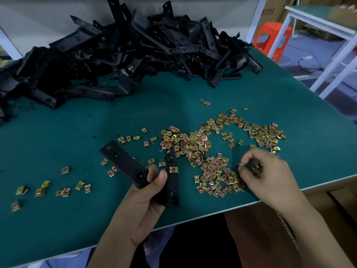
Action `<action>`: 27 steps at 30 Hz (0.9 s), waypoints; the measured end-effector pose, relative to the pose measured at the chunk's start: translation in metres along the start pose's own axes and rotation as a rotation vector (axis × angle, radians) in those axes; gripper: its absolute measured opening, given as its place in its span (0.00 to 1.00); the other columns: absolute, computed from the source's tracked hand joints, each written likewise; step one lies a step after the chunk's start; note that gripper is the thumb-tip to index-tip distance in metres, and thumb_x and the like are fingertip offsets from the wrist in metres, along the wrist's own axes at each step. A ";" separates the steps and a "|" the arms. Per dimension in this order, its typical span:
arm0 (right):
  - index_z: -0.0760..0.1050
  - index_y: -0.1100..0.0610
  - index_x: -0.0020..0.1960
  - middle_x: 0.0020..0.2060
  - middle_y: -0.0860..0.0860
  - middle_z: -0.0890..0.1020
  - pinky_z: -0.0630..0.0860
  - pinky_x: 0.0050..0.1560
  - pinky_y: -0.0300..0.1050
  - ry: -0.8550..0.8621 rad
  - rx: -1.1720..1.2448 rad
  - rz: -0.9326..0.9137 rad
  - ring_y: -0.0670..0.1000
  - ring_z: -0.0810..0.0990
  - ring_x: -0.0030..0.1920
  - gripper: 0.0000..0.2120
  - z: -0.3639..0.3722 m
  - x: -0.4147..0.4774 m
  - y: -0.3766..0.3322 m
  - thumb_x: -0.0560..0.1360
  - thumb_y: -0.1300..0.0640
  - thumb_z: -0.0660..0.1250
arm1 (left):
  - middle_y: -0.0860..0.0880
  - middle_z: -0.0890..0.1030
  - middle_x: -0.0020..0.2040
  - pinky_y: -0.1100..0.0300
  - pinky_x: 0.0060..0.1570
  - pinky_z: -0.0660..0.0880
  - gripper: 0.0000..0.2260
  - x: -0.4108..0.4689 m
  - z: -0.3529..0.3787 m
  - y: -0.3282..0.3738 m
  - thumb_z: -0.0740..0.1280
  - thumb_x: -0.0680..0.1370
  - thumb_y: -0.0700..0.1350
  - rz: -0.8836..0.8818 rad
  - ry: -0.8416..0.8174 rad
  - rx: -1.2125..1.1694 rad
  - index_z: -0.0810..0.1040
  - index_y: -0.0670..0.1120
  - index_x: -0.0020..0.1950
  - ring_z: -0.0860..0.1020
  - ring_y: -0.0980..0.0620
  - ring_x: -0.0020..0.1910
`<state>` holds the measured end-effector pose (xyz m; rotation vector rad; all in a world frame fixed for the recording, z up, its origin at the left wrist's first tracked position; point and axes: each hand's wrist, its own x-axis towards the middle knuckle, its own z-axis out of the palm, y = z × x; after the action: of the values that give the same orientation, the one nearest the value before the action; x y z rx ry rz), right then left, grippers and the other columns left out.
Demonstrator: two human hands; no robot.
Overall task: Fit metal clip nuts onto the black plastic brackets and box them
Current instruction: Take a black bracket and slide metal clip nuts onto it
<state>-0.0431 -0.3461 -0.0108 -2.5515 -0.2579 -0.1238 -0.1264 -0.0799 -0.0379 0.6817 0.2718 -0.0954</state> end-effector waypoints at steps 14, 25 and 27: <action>0.77 0.45 0.47 0.39 0.37 0.83 0.73 0.41 0.32 0.059 0.281 0.070 0.39 0.81 0.43 0.07 0.025 0.003 -0.026 0.76 0.57 0.71 | 0.49 0.73 0.37 0.64 0.38 0.78 0.24 0.001 -0.004 0.001 0.86 0.61 0.45 -0.004 -0.038 -0.043 0.69 0.49 0.36 0.78 0.54 0.38; 0.69 0.46 0.46 0.44 0.41 0.83 0.70 0.41 0.44 0.006 0.168 0.093 0.43 0.80 0.46 0.09 0.022 0.005 -0.027 0.80 0.58 0.66 | 0.50 0.75 0.36 0.63 0.39 0.79 0.21 0.002 -0.005 0.000 0.84 0.65 0.44 -0.004 -0.086 -0.041 0.70 0.49 0.36 0.79 0.55 0.38; 0.70 0.46 0.45 0.46 0.42 0.81 0.68 0.43 0.44 0.047 0.128 0.069 0.46 0.77 0.48 0.11 0.021 0.004 -0.026 0.79 0.61 0.67 | 0.51 0.75 0.35 0.63 0.39 0.79 0.21 0.002 -0.006 0.000 0.84 0.65 0.44 -0.004 -0.087 -0.044 0.70 0.49 0.36 0.79 0.55 0.38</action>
<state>-0.0436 -0.3128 -0.0136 -2.4237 -0.1548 -0.1363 -0.1257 -0.0763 -0.0426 0.6313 0.1911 -0.1219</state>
